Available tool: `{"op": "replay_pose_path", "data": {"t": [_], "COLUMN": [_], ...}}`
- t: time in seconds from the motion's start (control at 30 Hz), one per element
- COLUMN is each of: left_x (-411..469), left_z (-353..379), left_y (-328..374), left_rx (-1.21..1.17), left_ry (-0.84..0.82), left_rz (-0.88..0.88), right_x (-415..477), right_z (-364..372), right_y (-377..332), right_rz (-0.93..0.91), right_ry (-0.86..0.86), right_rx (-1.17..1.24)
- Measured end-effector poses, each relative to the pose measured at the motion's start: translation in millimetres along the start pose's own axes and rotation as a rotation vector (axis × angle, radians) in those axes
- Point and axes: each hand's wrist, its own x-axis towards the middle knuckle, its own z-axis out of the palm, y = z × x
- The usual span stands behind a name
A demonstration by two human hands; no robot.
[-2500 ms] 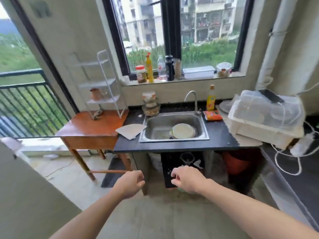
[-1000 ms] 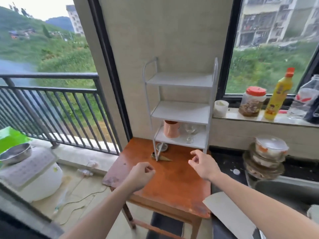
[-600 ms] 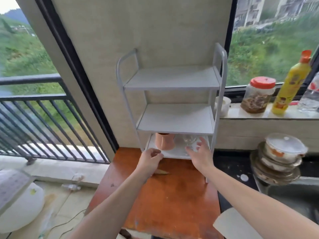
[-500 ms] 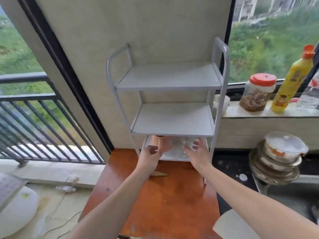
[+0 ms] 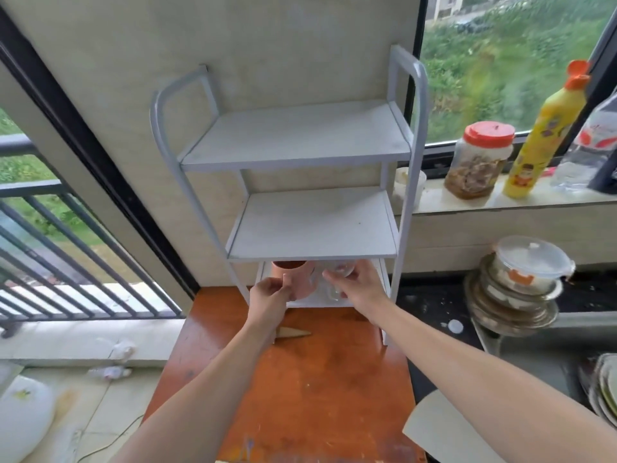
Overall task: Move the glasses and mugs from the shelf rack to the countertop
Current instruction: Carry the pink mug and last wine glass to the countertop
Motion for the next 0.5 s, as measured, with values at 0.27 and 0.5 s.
{"op": "replay_pose_path", "data": {"t": [0.27,0.5], "left_x": [-74.7,-188.9], "left_z": [-34.9,-50.2], "left_y": [-15.1,-37.1], "left_rx": [-0.111,-0.090], "left_ry": [-0.041,-0.109], "left_rz": [-0.042,-0.124], "right_x": [-78.5,-204.4], "right_z": [-6.0,-39.3], "right_y": [17.4,23.1], "right_rz": [0.027,0.034], "right_ry": [-0.036,0.019], "right_rx": [0.048,0.086]}}
